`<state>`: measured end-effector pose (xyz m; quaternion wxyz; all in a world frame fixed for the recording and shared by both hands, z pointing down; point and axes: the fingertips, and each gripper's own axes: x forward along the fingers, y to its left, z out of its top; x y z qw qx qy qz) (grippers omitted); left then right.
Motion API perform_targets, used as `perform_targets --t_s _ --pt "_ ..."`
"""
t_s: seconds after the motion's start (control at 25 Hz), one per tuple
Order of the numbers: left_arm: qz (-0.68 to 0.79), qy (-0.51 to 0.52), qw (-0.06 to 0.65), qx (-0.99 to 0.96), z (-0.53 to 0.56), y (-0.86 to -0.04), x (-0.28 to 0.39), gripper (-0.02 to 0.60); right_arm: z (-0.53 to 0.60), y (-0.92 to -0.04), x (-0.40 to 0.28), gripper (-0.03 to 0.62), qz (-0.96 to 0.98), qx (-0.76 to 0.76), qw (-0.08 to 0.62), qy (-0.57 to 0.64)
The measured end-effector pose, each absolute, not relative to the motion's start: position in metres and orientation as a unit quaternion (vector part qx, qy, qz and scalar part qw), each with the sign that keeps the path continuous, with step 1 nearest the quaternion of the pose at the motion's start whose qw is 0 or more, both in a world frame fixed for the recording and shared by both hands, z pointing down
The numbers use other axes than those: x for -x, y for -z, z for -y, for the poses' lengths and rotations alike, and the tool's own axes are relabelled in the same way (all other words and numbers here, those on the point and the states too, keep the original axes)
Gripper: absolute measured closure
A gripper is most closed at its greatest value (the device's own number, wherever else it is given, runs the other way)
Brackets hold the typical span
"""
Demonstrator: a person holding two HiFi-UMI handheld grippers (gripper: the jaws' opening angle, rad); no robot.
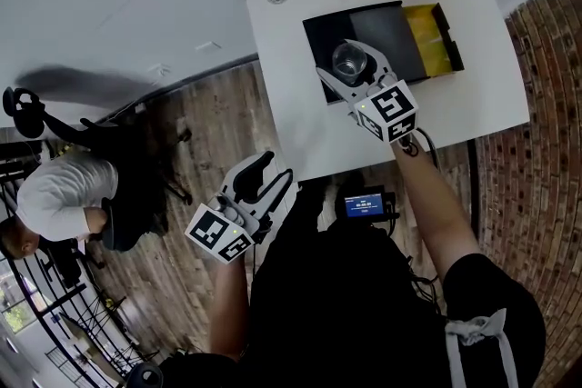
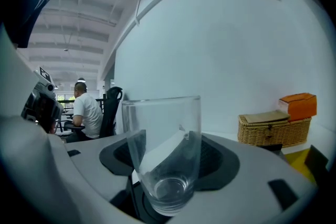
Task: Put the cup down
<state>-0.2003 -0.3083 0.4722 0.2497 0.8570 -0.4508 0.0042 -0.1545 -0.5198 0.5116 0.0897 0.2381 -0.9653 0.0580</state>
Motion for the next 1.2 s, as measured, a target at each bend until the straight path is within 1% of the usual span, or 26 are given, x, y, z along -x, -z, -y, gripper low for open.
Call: perform_targets --t_s 0.12,0.24,0.52,0.76,1.0,1.2 --pt "0.449 -0.003 0.249 -0.858 0.308 -0.472 0.198 0.385 0.521 -0.512 0.156 0.304 0.967 -0.230 0.092 -0.065" --pt "0.447 0.000 0.249 -0.859 0.306 -0.471 0.196 0.385 0.519 -0.517 0.155 0.302 0.966 -0.225 0.110 -0.065" --pt "0.447 0.004 0.248 -0.860 0.303 -0.470 0.193 0.385 0.508 -0.530 0.137 0.283 0.959 -0.233 0.157 -0.035" --pt "0.439 0.008 0.244 -0.865 0.301 -0.467 0.188 0.385 0.492 -0.535 0.118 0.263 0.954 -0.240 0.174 -0.036" --pt "0.431 0.001 0.236 -0.871 0.298 -0.466 0.180 0.385 0.481 -0.532 0.092 0.264 0.950 -0.266 0.155 -0.057" --pt "0.422 0.002 0.230 -0.877 0.298 -0.464 0.172 0.385 0.469 -0.521 0.064 0.264 0.943 -0.293 0.106 -0.117"
